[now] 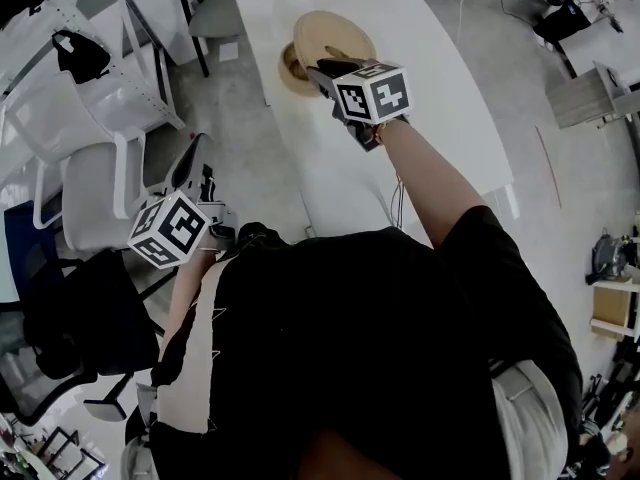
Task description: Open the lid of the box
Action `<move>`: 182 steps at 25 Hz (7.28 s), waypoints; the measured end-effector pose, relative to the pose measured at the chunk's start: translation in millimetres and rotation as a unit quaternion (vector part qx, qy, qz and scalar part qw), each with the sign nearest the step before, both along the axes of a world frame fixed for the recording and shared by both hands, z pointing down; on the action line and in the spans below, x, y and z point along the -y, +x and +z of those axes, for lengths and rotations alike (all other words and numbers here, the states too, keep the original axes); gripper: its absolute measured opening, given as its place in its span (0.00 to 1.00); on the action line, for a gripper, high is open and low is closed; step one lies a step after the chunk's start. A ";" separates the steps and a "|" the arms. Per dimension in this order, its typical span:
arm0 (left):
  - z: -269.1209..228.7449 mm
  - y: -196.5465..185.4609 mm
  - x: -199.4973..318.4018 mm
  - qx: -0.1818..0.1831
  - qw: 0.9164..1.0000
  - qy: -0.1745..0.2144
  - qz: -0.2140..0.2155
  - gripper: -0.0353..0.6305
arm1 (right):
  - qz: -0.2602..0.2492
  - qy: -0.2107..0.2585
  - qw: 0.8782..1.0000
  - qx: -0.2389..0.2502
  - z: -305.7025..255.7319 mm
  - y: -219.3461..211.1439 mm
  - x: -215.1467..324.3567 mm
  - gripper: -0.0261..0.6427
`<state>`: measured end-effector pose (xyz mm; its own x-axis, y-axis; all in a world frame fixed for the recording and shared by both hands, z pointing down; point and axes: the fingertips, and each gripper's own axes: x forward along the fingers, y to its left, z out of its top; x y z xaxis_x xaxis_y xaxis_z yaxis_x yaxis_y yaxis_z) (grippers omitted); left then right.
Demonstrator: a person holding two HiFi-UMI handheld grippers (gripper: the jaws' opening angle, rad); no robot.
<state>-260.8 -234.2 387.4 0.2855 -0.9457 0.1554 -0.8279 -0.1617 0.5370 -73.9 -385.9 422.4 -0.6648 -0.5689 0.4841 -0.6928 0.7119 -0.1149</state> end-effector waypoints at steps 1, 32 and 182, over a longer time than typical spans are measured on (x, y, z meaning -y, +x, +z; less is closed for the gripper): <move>-1.3 1.7 -0.9 0.000 1.000 0.001 -0.005 0.07 | -0.001 -0.001 1.000 0.003 -1.2 0.1 -0.2 0.19; -34.0 59.9 -35.2 0.023 0.993 0.010 -0.118 0.07 | -0.098 -0.006 0.994 0.043 -16.0 19.9 -17.7 0.19; -2.7 177.2 -70.5 0.027 0.996 -0.034 0.076 0.07 | 0.105 -0.062 0.952 0.282 -60.5 155.1 -155.3 0.15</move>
<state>-83.6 -163.7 384.7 0.4149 -0.8786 0.2363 -0.8241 -0.2528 0.5069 81.2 -230.6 361.8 -0.7171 -0.6791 0.1572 -0.6217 0.5211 -0.5848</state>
